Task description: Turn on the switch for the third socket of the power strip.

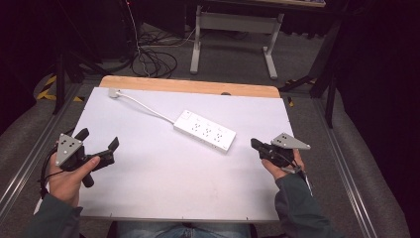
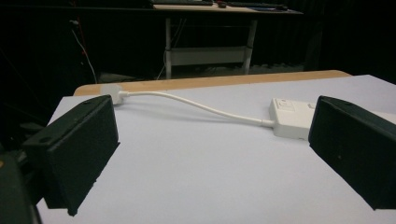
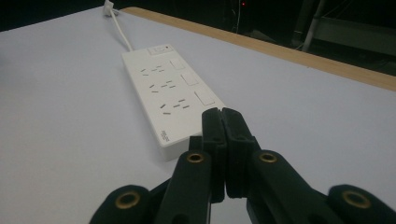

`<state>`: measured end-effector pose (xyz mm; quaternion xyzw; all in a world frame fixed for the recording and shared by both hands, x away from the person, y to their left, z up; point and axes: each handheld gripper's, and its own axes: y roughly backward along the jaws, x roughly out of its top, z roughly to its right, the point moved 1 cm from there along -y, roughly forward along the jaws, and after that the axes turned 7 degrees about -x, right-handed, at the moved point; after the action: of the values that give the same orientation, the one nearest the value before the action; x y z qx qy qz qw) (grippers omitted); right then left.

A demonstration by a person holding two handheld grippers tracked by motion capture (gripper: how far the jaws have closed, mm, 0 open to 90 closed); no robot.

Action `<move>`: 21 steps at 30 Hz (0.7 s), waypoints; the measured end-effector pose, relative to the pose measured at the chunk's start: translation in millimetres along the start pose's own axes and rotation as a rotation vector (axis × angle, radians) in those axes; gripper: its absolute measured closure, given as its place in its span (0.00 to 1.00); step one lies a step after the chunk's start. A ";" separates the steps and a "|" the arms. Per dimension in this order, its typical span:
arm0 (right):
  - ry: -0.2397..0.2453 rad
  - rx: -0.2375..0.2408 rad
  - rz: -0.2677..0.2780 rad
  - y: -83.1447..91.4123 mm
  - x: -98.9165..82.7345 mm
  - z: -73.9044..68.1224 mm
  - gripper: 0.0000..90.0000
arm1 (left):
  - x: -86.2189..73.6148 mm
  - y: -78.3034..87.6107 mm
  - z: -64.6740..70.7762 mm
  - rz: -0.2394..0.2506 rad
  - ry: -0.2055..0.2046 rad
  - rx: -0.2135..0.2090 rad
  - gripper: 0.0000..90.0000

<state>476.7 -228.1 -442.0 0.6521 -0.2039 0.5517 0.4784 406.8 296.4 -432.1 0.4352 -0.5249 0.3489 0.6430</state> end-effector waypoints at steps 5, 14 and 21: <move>0.013 0.001 -0.008 -0.7 0.1 -0.4 1.00 | -0.1 -0.2 0.3 0.001 -0.002 0.000 0.02; 0.023 0.006 -0.017 -4.7 1.0 -1.9 1.00 | -0.4 0.7 -0.1 -0.002 -0.003 0.003 0.02; 0.031 0.011 -0.017 -9.1 2.9 -3.4 1.00 | -0.7 2.3 -0.7 -0.001 -0.002 0.004 0.02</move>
<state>483.0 -220.3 -443.2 0.6479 -0.1880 0.5588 0.4823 404.8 297.9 -432.4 0.4371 -0.5245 0.3495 0.6417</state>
